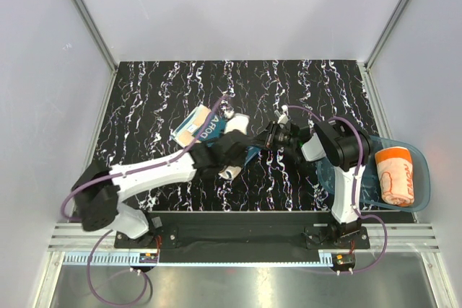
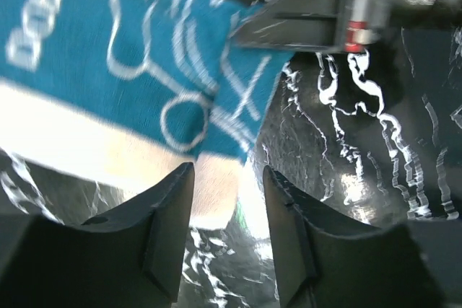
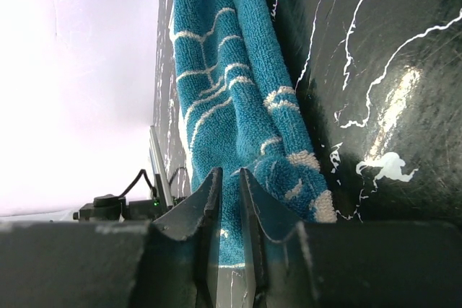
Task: Roll the towels
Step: Roll the towel
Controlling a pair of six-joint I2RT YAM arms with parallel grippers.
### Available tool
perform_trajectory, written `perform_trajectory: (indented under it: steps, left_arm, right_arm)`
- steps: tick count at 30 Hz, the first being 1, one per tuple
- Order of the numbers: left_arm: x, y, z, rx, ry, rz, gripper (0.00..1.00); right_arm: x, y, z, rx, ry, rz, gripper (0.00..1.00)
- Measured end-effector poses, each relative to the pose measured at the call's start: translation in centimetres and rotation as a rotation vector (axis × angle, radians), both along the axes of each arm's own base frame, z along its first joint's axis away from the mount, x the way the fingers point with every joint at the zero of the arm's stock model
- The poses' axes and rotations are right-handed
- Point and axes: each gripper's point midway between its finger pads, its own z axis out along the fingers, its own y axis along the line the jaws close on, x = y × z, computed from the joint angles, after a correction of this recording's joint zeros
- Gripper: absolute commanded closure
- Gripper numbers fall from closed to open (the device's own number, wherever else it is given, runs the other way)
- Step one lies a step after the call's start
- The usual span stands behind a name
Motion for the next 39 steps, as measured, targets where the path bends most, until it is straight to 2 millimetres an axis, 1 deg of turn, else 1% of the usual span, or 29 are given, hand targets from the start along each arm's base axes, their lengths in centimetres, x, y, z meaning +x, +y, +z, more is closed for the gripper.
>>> perform_trajectory:
  steps: [3, 7, 12, 14, 15, 19, 23, 28, 31, 33, 35, 36, 37, 39]
  left_arm:
    - [0.1, -2.0, 0.0, 0.110, -0.056, -0.114, 0.46]
    - [0.2, -3.7, -2.0, 0.231, -0.073, -0.221, 0.45]
    - [0.4, -3.9, -5.5, 0.334, -0.038, -0.271, 0.44]
    - [0.4, -3.7, -6.5, 0.365, -0.027, -0.283, 0.41]
    - [0.4, -3.7, -6.9, 0.377, -0.023, -0.288, 0.38]
    - [0.7, -3.5, -7.8, 0.412, -0.029, -0.298, 0.32]
    - [1.0, -3.4, -8.5, 0.438, -0.041, -0.303, 0.31]
    - [0.8, -2.9, -9.7, 0.461, -0.028, -0.306, 0.32]
    - [0.9, -2.5, -10.0, 0.463, -0.019, -0.298, 0.40]
    - [1.1, -2.2, -10.3, 0.455, -0.013, -0.285, 0.56]
    - [1.5, -1.8, -10.5, 0.452, -0.006, -0.271, 0.68]
    - [1.7, -1.6, -10.6, 0.447, -0.004, -0.264, 0.79]
    - [1.9, -1.5, -10.5, 0.438, -0.001, -0.259, 0.83]
    - [2.0, -1.5, -10.4, 0.417, 0.007, -0.258, 0.96]
  right_arm:
    - [0.0, 0.0, 0.0, -0.004, -0.005, 0.002, 0.78]
    - [0.0, 0.0, 0.0, -0.007, -0.007, 0.003, 0.78]
    - [0.0, 0.0, 0.0, -0.007, -0.007, 0.004, 0.78]
    - [0.0, 0.0, 0.0, -0.007, -0.007, 0.004, 0.78]
    - [0.0, 0.0, 0.0, -0.007, -0.007, 0.004, 0.78]
    - [0.0, 0.0, 0.0, -0.008, -0.004, 0.004, 0.78]
    - [0.0, 0.0, -0.1, -0.009, -0.001, 0.004, 0.78]
    - [0.0, 0.0, -0.1, -0.010, 0.003, 0.005, 0.78]
    - [0.0, 0.1, -0.1, -0.010, 0.003, 0.006, 0.79]
    - [0.0, 0.1, 0.0, -0.010, 0.004, 0.007, 0.79]
    - [0.1, 0.1, -0.1, -0.011, 0.005, 0.007, 0.79]
    - [0.1, 0.2, -0.1, -0.011, 0.006, 0.007, 0.79]
    - [0.1, 0.2, -0.1, -0.012, 0.009, 0.008, 0.79]
    - [0.1, 0.2, -0.1, -0.015, 0.017, 0.008, 0.79]
